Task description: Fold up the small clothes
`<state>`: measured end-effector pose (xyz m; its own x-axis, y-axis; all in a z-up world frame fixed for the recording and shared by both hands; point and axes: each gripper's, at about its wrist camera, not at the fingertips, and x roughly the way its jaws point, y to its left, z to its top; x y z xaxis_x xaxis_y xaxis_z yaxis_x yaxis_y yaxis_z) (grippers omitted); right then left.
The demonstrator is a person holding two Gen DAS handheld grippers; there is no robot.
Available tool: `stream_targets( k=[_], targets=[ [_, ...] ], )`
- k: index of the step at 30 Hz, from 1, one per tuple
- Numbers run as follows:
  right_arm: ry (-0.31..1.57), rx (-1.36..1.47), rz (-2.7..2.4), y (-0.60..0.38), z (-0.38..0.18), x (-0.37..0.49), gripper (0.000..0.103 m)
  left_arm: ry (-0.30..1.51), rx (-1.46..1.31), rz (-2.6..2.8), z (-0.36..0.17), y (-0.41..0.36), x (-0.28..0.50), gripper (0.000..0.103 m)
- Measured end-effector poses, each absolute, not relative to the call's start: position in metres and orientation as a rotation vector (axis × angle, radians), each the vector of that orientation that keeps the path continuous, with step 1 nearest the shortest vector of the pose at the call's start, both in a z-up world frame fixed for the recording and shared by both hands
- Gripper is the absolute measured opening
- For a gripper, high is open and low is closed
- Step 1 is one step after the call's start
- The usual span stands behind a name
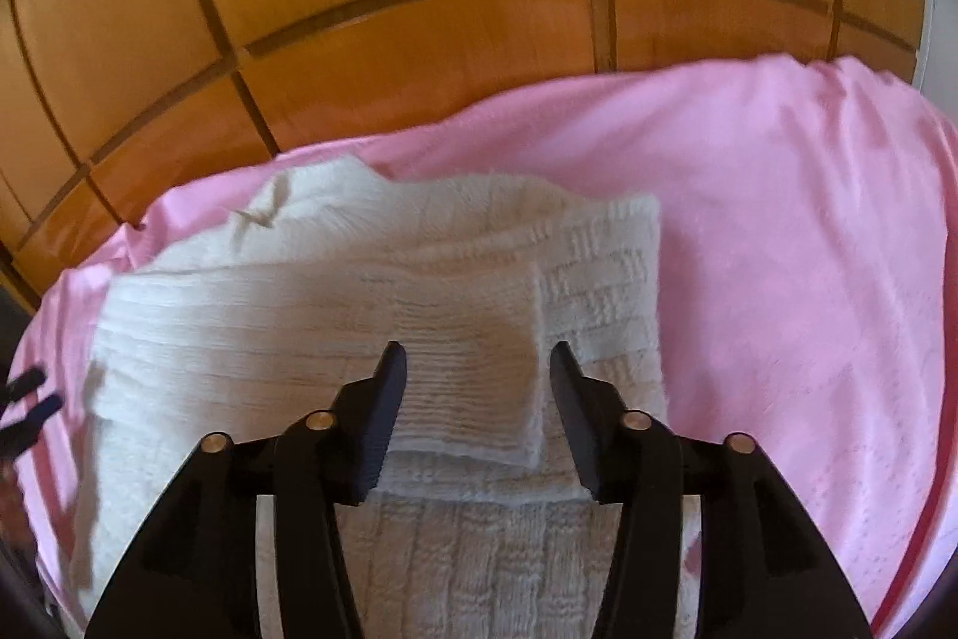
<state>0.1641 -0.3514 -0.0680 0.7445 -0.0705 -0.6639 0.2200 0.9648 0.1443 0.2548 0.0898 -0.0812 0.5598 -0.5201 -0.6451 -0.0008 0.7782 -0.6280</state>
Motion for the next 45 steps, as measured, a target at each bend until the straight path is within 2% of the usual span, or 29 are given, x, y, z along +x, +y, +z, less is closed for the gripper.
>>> stream_targets(
  k=[3, 6, 11, 12, 13, 14, 15, 17, 21, 25, 27, 29, 31, 32, 37, 39, 42, 45],
  targets=[
    [0.708, 0.180, -0.120, -0.340, -0.061, 0.166, 0.049, 0.947, -0.648, -0.337, -0.087, 0.088, 0.279, 0.062],
    [0.720, 0.102, -0.102, -0.323, -0.064, 0.175, 0.058, 0.969, -0.682, -0.365, -0.094, 0.082, 0.301, 0.061],
    [0.758, 0.064, -0.089, -0.310, -0.078, 0.192, 0.058, 1.007, -0.744, -0.378, -0.110, 0.070, 0.328, 0.060],
    [0.763, 0.066, -0.093, -0.310, -0.081, 0.194, 0.058, 1.009, -0.755, -0.390, -0.112, 0.068, 0.331, 0.046],
    [0.768, 0.067, -0.098, -0.310, -0.083, 0.197, 0.058, 1.015, -0.759, -0.395, -0.113, 0.065, 0.334, 0.037],
    [0.772, 0.066, -0.107, -0.310, -0.086, 0.199, 0.058, 1.001, -0.741, -0.385, -0.110, 0.063, 0.333, 0.020],
    [0.772, 0.066, -0.113, -0.310, -0.088, 0.200, 0.058, 0.976, -0.717, -0.382, -0.105, 0.060, 0.332, 0.013],
    [0.765, 0.060, -0.119, -0.309, -0.091, 0.199, 0.058, 0.882, -0.608, -0.351, -0.082, 0.052, 0.317, 0.011],
    [0.765, 0.036, -0.120, -0.298, -0.101, 0.203, 0.065, 0.814, -0.321, -0.220, -0.064, 0.023, 0.306, 0.011],
    [0.755, 0.001, -0.154, -0.295, -0.112, 0.207, 0.072, 0.920, -0.110, -0.082, -0.103, -0.004, 0.327, 0.014],
    [0.752, 0.005, -0.154, -0.297, -0.114, 0.208, 0.074, 0.890, -0.051, -0.052, -0.108, -0.012, 0.327, 0.016],
    [0.749, 0.008, -0.153, -0.299, -0.115, 0.209, 0.075, 0.893, -0.051, -0.028, -0.103, -0.010, 0.325, 0.020],
    [0.751, 0.021, -0.146, -0.301, -0.116, 0.210, 0.076, 0.897, -0.083, 0.002, -0.095, -0.004, 0.317, 0.033],
    [0.750, 0.023, -0.146, -0.302, -0.116, 0.210, 0.076, 0.889, -0.096, 0.012, -0.089, 0.000, 0.310, 0.035],
    [0.747, 0.012, -0.150, -0.301, -0.115, 0.209, 0.077, 0.817, -0.085, -0.092, -0.064, -0.011, 0.255, 0.037],
    [0.746, 0.011, -0.152, -0.301, -0.115, 0.209, 0.077, 0.833, -0.040, -0.140, -0.068, -0.023, 0.244, 0.042],
    [0.744, 0.014, -0.151, -0.300, -0.115, 0.208, 0.078, 0.895, 0.067, -0.122, -0.096, -0.044, 0.244, 0.043],
    [0.745, 0.019, -0.149, -0.301, -0.115, 0.208, 0.078, 0.882, 0.053, -0.104, -0.094, -0.046, 0.241, 0.043]
  ],
)
